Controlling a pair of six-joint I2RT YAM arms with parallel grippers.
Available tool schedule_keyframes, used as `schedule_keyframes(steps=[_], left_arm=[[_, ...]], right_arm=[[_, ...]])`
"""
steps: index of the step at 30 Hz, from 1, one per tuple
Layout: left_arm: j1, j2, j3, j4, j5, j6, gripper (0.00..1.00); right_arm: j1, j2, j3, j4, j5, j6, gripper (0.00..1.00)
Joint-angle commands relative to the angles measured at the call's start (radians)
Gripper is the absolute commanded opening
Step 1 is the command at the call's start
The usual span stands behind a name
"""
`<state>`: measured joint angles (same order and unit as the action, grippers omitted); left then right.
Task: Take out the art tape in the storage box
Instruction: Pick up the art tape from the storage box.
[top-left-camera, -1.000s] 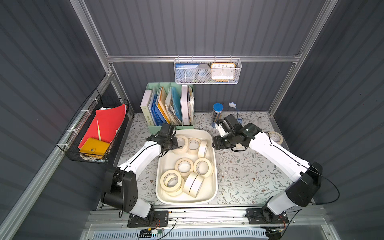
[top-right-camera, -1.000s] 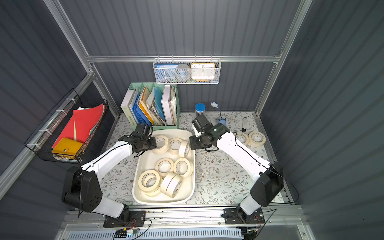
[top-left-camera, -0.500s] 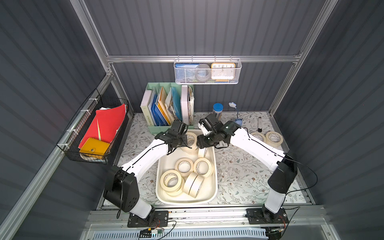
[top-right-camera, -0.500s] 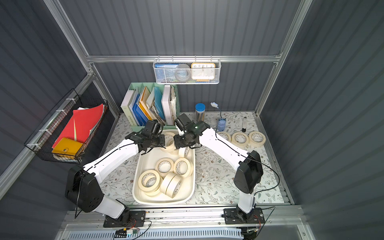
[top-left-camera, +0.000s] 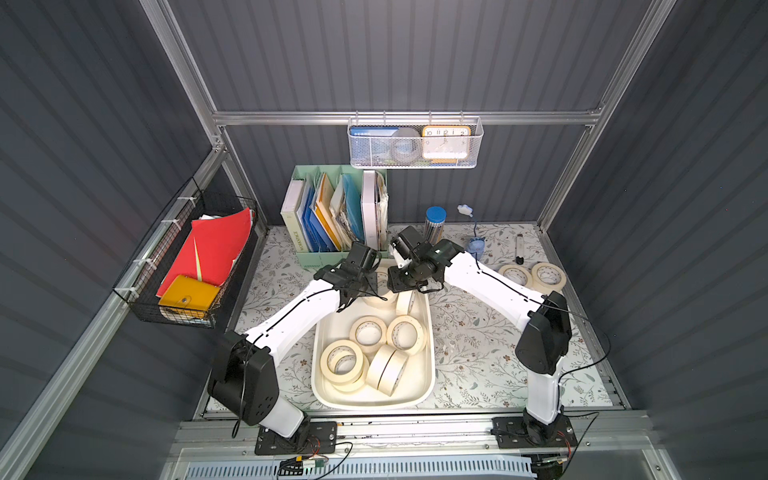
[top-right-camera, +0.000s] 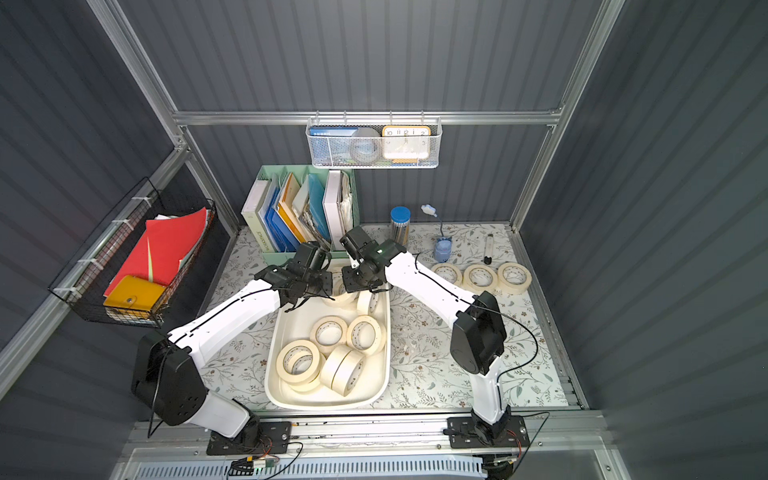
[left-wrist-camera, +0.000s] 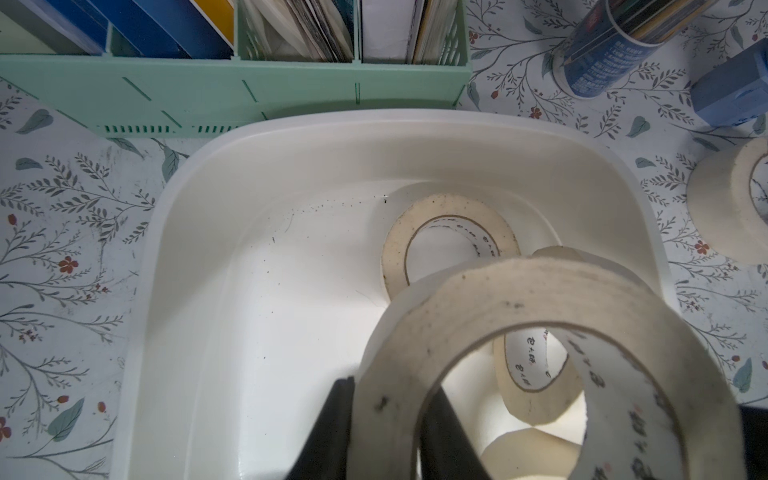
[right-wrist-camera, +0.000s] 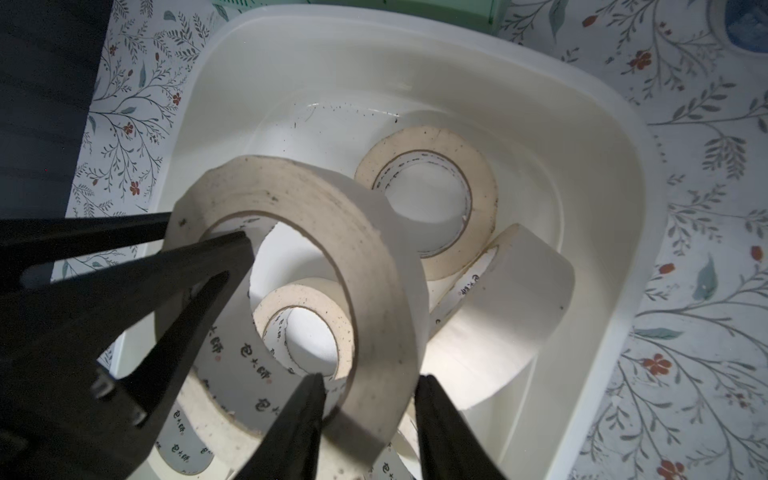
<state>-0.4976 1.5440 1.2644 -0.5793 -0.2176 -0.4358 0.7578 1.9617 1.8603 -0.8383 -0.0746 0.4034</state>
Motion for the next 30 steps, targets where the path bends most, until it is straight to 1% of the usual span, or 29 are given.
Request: schedule_keyframes(steps=[1,2,5,7,8,10,11,12,17,18,19,20,21,23,25,28,30], left_arm=[[-0.009,-0.055,0.03,0.038,0.051,-0.011,0.25],[-0.01,-0.06,0.031,0.039,0.053,-0.011,0.25],[-0.013,-0.067,0.031,0.036,0.055,-0.013,0.25],[-0.014,-0.073,0.027,0.041,0.062,-0.017,0.25],[-0.015,-0.076,0.026,0.045,0.068,-0.018,0.25],[-0.016,-0.079,0.027,0.042,0.068,-0.017,0.27],[-0.015,-0.081,0.027,0.045,0.07,-0.018,0.31],[-0.016,-0.085,0.025,0.05,0.073,-0.018,0.33],[-0.016,-0.128,-0.001,0.107,0.115,-0.006,0.47],[-0.016,-0.144,-0.012,0.13,0.132,0.0,0.55],[-0.016,-0.158,-0.023,0.149,0.146,0.011,0.66],[-0.016,-0.179,-0.033,0.173,0.159,0.018,0.79],[-0.016,-0.201,-0.046,0.194,0.162,0.024,0.85],[-0.016,-0.242,-0.059,0.215,0.162,0.03,0.89],[-0.015,-0.28,-0.069,0.219,0.152,0.024,0.99],[-0.015,-0.329,-0.08,0.209,0.079,0.025,1.0],[-0.015,-0.339,-0.081,0.195,0.05,0.036,1.0]], right_arm=[[0.0,0.026,0.023,-0.001,0.019,0.001,0.46],[-0.002,0.031,0.022,0.0,0.018,0.001,0.48],[-0.002,0.033,0.023,0.003,0.028,0.006,0.44],[-0.004,0.037,0.025,0.002,0.028,0.005,0.44],[-0.006,0.04,0.025,0.001,0.028,0.007,0.39],[-0.006,0.042,0.025,-0.002,0.034,0.009,0.2],[-0.008,0.04,0.025,-0.004,0.039,0.009,0.09],[-0.009,0.038,0.025,-0.006,0.047,0.011,0.0],[-0.024,0.031,0.022,-0.014,0.061,0.013,0.0],[-0.029,0.03,0.021,-0.016,0.061,0.013,0.0],[-0.032,0.029,0.02,-0.016,0.062,0.014,0.0],[-0.037,0.026,0.019,-0.019,0.064,0.014,0.0],[-0.045,0.024,0.017,-0.021,0.065,0.016,0.0],[-0.062,0.015,0.012,-0.031,0.064,0.017,0.0],[-0.083,-0.005,-0.003,-0.037,0.074,0.017,0.0],[-0.12,-0.062,-0.036,-0.069,0.115,0.005,0.0],[-0.157,-0.128,-0.079,-0.089,0.137,-0.003,0.0]])
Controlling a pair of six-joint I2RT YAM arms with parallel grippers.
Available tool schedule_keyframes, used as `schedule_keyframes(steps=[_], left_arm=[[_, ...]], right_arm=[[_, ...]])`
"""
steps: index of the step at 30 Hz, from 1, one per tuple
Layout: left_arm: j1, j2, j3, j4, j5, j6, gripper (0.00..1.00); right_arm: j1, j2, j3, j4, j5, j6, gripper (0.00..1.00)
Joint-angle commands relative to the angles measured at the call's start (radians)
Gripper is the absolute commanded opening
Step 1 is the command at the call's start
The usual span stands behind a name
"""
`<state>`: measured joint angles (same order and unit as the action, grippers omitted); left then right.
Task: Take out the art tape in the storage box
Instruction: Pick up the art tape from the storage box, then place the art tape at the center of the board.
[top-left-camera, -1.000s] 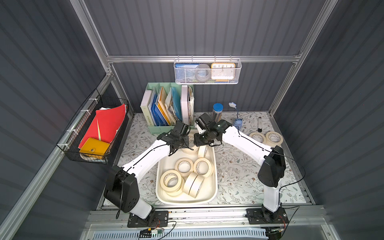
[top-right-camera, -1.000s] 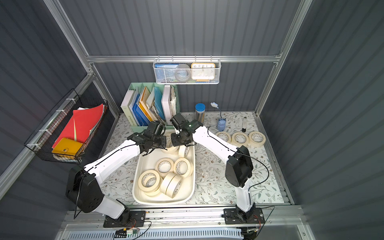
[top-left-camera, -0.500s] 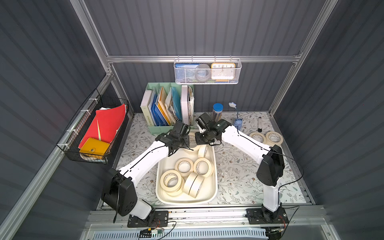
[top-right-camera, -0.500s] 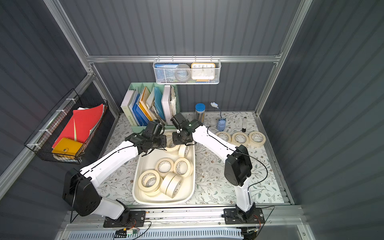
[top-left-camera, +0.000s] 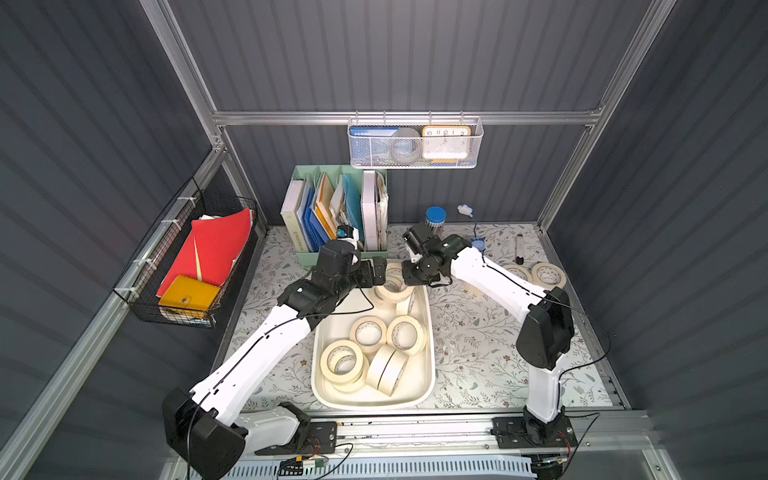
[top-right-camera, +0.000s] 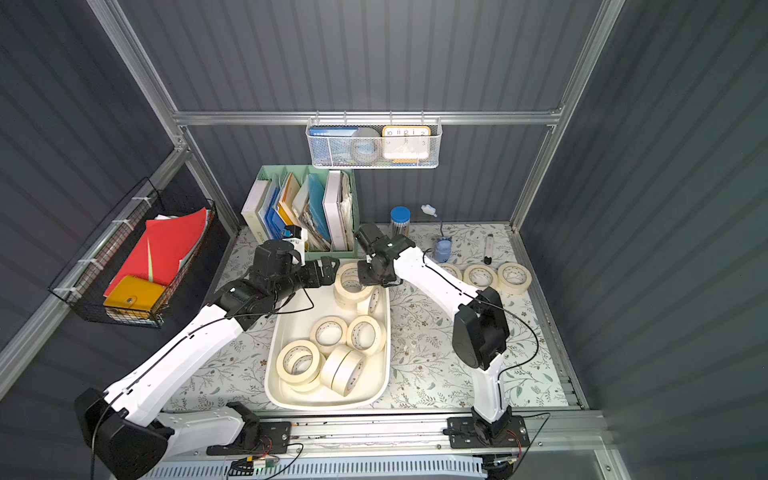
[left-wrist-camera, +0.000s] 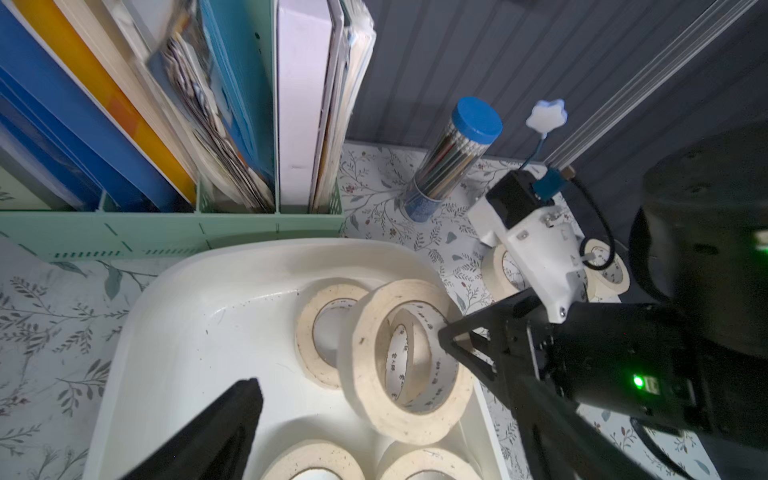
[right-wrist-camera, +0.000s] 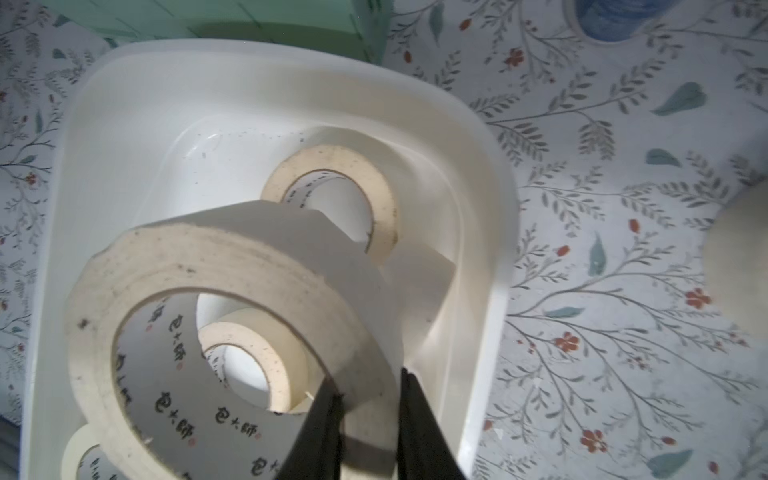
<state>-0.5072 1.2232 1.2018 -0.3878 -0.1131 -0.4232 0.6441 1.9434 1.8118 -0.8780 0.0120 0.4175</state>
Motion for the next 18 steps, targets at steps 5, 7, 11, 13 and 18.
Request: schedule_keyframes(steps=[5,7,11,13,18], left_arm=[[-0.005,0.036,-0.036,0.011,-0.08,0.013,1.0],[-0.004,0.065,-0.05,0.047,-0.066,0.005,0.99],[-0.004,0.141,-0.044,0.092,-0.014,-0.002,0.97],[-0.009,0.195,-0.004,0.085,-0.025,0.031,0.94],[-0.044,0.281,0.069,0.032,-0.008,0.067,0.87]], right_arm=[[-0.164,-0.341,-0.219,-0.078,0.093,-0.024,0.0],[-0.227,-0.451,-0.31,-0.089,0.129,-0.024,0.0],[-0.422,-0.612,-0.469,-0.119,0.145,-0.053,0.0],[-0.54,-0.645,-0.53,-0.137,0.164,-0.061,0.0],[-0.796,-0.624,-0.656,-0.111,0.161,-0.054,0.0]])
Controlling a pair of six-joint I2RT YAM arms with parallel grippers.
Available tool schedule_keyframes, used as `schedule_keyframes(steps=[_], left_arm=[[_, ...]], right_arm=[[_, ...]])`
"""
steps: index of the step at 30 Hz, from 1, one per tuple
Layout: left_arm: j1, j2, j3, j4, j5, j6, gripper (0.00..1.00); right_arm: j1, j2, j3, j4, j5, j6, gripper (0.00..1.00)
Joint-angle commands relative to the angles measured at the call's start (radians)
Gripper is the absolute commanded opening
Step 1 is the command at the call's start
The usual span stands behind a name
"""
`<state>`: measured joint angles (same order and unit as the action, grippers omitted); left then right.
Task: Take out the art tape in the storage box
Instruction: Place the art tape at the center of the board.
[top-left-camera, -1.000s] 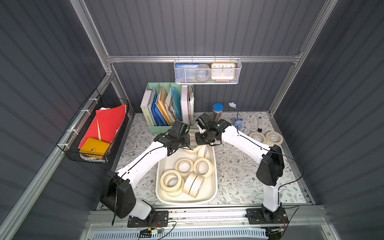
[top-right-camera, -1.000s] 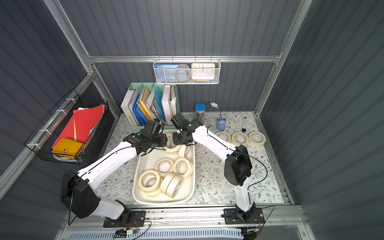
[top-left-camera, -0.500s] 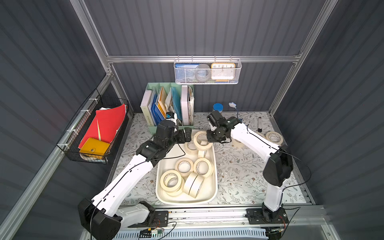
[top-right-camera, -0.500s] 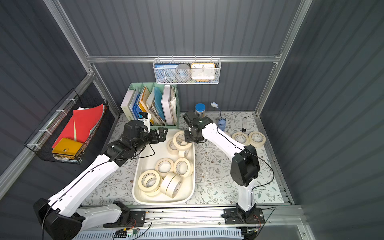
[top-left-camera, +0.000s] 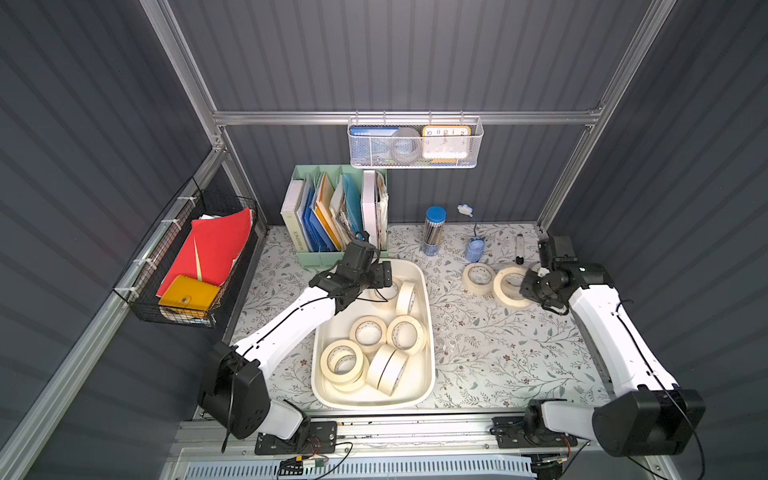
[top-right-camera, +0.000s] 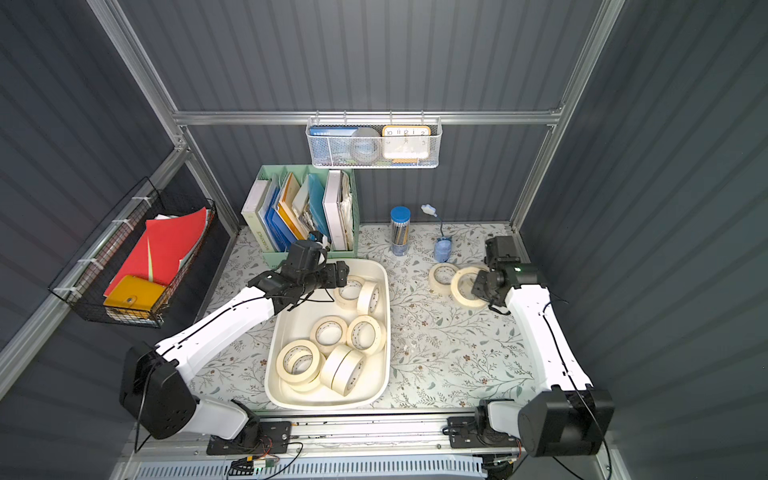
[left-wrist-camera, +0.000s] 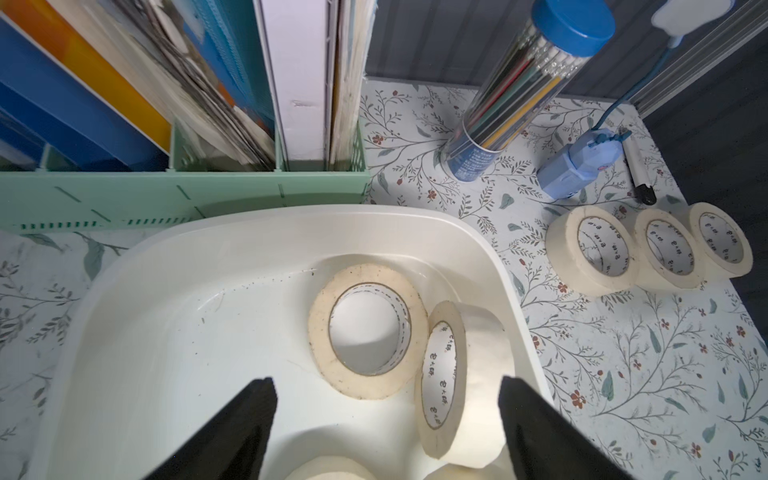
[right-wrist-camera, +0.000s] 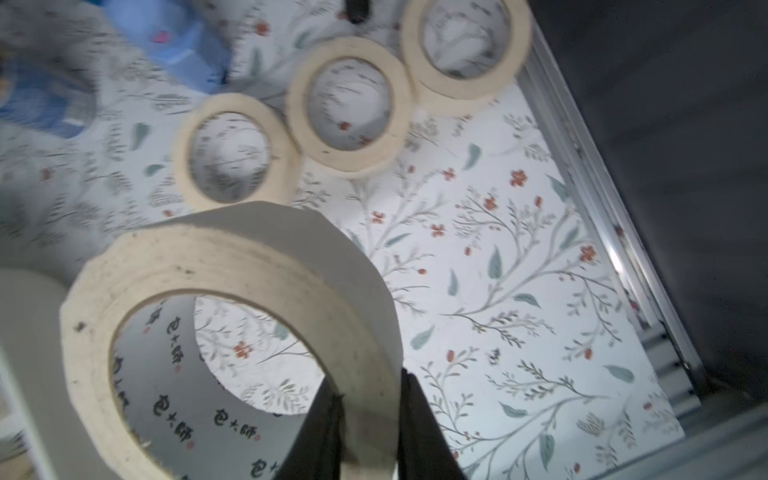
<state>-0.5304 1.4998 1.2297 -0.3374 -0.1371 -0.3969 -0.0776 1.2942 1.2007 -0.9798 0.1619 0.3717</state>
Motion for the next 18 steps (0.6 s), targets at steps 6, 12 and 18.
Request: schedule_keyframes(steps=[6,12,18], left_arm=[[-0.058,0.028,0.049,-0.065,-0.054,0.077,0.85],[-0.072,0.03,0.018,-0.034,-0.021,0.073,0.85],[-0.072,0.024,0.007,-0.028,0.013,0.056,0.84]], right_arm=[[-0.266,0.144,-0.073,0.013,0.024,-0.013,0.0],[-0.391,0.26,-0.111,0.135,0.016,0.007,0.0],[-0.427,0.353,-0.096,0.243,0.044,0.043,0.0]])
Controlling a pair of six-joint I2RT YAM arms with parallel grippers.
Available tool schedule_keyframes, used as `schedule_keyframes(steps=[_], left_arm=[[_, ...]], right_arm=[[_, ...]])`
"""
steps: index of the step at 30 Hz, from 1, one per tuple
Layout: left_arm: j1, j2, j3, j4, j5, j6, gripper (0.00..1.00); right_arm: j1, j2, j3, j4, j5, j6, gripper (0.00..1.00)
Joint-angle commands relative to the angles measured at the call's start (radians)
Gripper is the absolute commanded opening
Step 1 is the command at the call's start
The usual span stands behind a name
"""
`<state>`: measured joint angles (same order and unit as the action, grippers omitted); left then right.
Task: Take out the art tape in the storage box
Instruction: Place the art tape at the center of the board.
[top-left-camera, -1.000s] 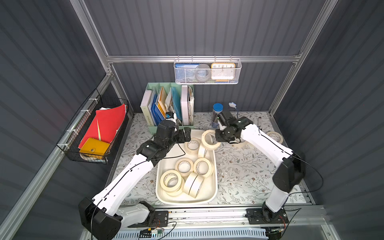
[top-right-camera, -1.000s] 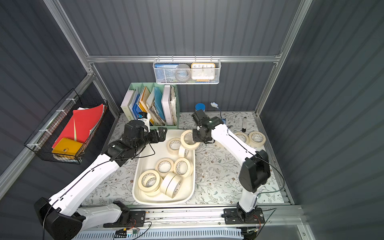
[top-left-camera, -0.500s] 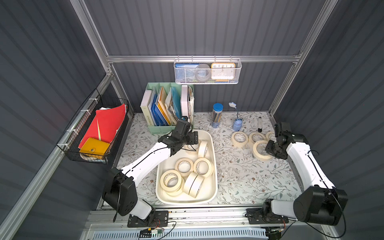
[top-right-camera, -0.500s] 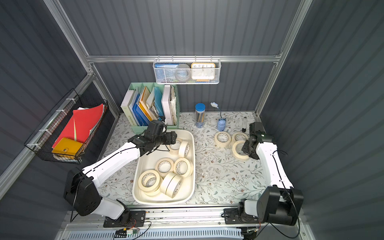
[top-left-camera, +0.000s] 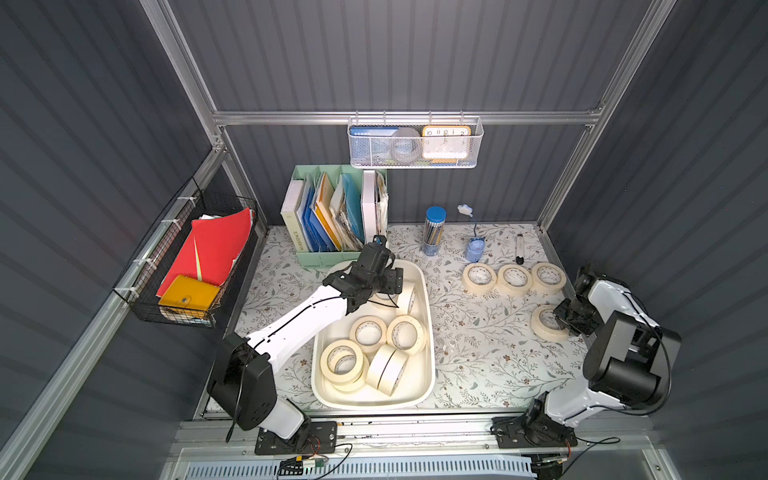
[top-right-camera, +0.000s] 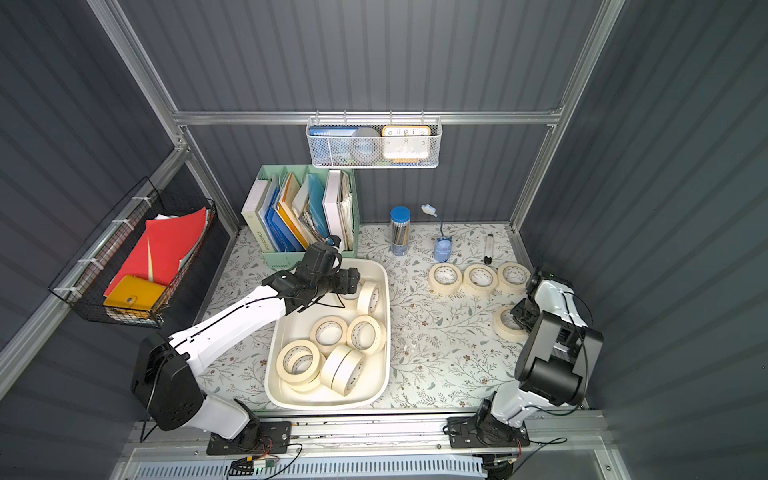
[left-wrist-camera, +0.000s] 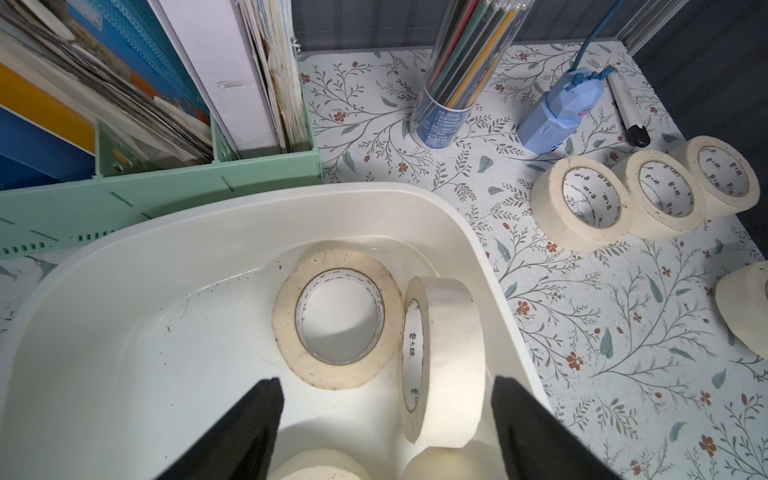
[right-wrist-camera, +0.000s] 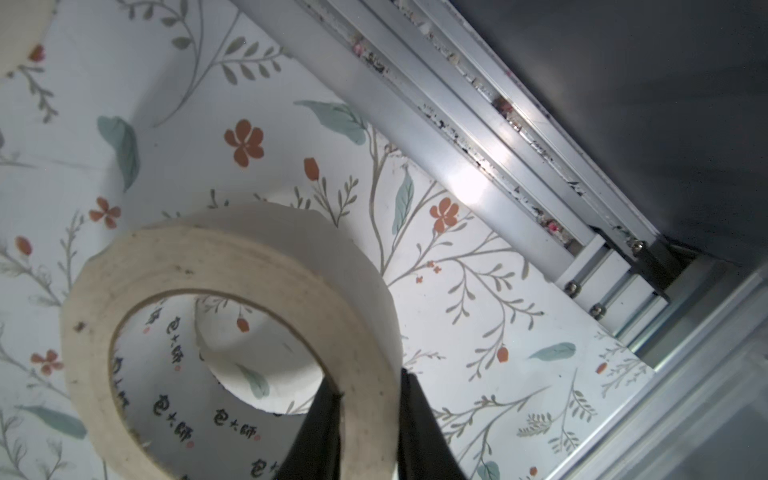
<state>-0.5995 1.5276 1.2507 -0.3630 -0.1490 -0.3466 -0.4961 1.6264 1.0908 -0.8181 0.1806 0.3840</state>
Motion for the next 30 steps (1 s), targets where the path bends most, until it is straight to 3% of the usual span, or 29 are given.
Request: schedule_keyframes(steps=[1,7,16,19,21,26,30], left_arm=[[-0.004,-0.007,-0.018,0.0,0.028,0.002,0.84],[-0.004,-0.028,-0.037,-0.01,0.026,-0.018,0.84],[-0.005,-0.042,-0.036,-0.029,0.026,-0.032,0.86],[-0.005,-0.047,-0.027,-0.038,0.029,-0.034,0.86],[-0.005,-0.051,-0.018,-0.045,0.033,-0.035,0.86],[-0.024,-0.049,0.016,-0.065,0.026,-0.036,0.86],[-0.062,-0.02,0.04,-0.075,0.026,-0.034,0.86]], right_arm=[[-0.009,0.032,0.012,0.102,0.035,0.038,0.0],[-0.025,0.076,-0.005,0.234,0.082,0.068,0.0],[-0.026,0.13,-0.005,0.292,0.04,0.072,0.0],[-0.025,0.094,-0.026,0.301,0.058,0.056,0.32],[-0.025,0.059,-0.025,0.28,0.06,0.049,0.45],[-0.012,-0.081,-0.04,0.23,0.021,0.035,0.57],[0.059,-0.212,-0.052,0.164,-0.032,0.011,0.58]])
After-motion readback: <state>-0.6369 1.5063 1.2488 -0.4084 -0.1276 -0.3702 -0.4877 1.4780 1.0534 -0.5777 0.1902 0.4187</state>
